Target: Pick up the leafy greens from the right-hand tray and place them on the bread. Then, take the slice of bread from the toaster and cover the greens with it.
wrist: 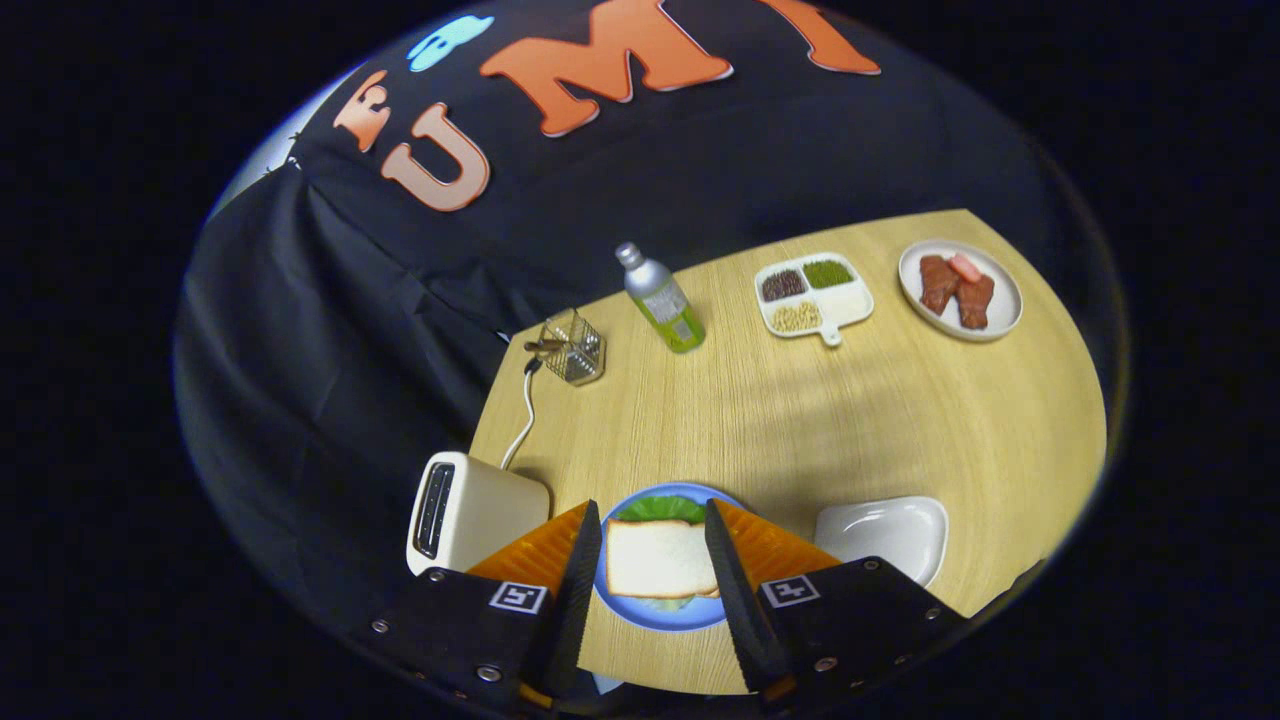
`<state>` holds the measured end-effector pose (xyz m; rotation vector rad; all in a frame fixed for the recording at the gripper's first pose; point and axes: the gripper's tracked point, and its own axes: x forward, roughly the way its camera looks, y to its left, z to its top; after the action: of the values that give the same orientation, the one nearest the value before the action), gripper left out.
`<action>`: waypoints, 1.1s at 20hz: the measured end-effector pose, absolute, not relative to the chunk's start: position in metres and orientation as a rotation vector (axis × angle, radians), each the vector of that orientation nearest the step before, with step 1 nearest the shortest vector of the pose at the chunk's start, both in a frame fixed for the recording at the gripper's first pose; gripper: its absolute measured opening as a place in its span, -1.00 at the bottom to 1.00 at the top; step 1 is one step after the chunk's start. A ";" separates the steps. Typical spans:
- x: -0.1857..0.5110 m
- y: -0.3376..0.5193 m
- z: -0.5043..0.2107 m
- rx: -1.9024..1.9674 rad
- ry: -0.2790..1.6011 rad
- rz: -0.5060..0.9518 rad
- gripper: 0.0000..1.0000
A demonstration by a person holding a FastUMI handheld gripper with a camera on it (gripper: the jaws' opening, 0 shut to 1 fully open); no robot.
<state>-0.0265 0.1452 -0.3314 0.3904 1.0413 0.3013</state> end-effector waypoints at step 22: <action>0.014 0.007 -0.045 0.011 0.174 0.113 0.74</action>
<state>0.0142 0.0067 -0.0454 0.0113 0.1740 0.1134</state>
